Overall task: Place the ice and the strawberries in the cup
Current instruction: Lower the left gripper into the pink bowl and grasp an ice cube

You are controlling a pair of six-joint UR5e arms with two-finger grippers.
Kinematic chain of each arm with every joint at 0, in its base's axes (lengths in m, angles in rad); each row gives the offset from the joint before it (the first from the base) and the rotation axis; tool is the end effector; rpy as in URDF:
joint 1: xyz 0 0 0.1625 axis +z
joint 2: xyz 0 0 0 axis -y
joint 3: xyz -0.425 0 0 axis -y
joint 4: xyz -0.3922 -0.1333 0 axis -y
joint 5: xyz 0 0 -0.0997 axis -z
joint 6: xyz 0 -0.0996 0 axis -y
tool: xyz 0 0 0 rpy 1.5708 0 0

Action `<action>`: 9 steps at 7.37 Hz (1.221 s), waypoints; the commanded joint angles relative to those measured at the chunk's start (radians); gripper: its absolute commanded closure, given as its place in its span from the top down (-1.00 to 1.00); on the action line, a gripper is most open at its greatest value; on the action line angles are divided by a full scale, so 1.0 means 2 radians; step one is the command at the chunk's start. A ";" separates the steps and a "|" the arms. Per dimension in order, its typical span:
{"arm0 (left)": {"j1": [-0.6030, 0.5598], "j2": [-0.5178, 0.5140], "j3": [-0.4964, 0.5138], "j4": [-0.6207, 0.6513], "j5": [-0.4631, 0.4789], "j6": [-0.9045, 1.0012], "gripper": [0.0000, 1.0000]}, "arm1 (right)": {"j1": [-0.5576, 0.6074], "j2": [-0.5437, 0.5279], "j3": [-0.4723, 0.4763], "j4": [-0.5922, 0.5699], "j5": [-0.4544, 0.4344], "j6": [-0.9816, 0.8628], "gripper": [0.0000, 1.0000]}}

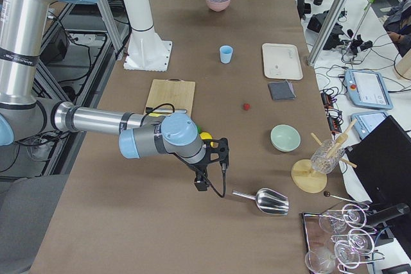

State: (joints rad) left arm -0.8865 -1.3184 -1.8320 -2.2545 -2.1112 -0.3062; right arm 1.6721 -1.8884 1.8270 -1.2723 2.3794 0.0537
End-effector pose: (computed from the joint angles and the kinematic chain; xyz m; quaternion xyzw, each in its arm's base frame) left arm 0.2002 -0.3752 0.5727 0.1684 0.3764 0.2593 0.8733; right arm 0.0985 -0.3637 0.6337 0.1180 -0.3879 0.0243 0.9138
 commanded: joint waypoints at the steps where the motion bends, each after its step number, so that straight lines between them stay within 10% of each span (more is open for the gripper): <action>1: 0.000 -0.002 0.003 0.000 -0.001 0.000 0.45 | 0.001 0.001 0.000 0.000 0.000 0.000 1.00; 7: -0.012 0.005 -0.001 -0.026 -0.004 0.002 -1.00 | 0.001 0.001 0.000 0.000 0.001 0.000 1.00; 9: -0.044 -0.001 -0.004 -0.026 -0.026 0.004 -1.00 | 0.001 0.001 0.000 0.000 0.001 0.000 1.00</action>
State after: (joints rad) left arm -0.9391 -1.3124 -1.8364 -2.3029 -2.1347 -0.3003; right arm 1.6734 -1.8868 1.8270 -1.2717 2.3806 0.0537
